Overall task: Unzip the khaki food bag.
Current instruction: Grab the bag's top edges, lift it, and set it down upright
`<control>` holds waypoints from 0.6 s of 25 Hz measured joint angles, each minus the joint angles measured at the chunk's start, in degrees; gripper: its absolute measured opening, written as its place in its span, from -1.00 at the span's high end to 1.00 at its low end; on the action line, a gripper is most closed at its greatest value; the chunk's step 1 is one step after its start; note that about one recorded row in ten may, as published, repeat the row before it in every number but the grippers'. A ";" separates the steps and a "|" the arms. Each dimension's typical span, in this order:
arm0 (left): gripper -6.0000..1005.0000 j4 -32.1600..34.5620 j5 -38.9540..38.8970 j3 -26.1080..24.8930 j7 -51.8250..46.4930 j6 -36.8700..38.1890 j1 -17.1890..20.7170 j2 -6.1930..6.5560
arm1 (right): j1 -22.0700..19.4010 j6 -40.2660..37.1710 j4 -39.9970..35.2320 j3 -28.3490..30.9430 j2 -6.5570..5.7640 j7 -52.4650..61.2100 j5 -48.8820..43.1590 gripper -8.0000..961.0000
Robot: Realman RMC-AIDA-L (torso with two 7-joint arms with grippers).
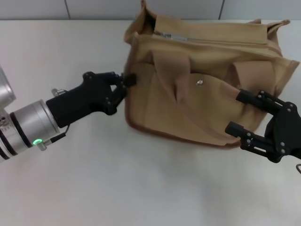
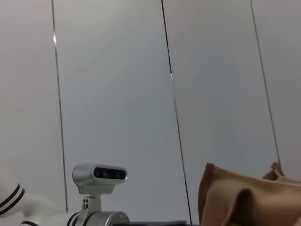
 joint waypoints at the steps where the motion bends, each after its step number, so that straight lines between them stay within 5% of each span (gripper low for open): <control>1: 0.72 -0.05 -1.39 -0.01 0.33 0.01 0.41 0.00 | 0.00 0.00 0.00 0.00 0.00 0.00 0.00 -0.60; 9: 0.89 -0.57 -10.91 -0.02 3.92 2.32 3.68 0.35 | 0.00 2.02 0.80 0.09 0.00 -0.01 2.09 -0.60; 15: 0.89 3.41 -18.99 0.38 3.58 12.68 7.59 0.76 | -0.15 3.54 2.39 0.09 0.00 0.30 5.34 -0.60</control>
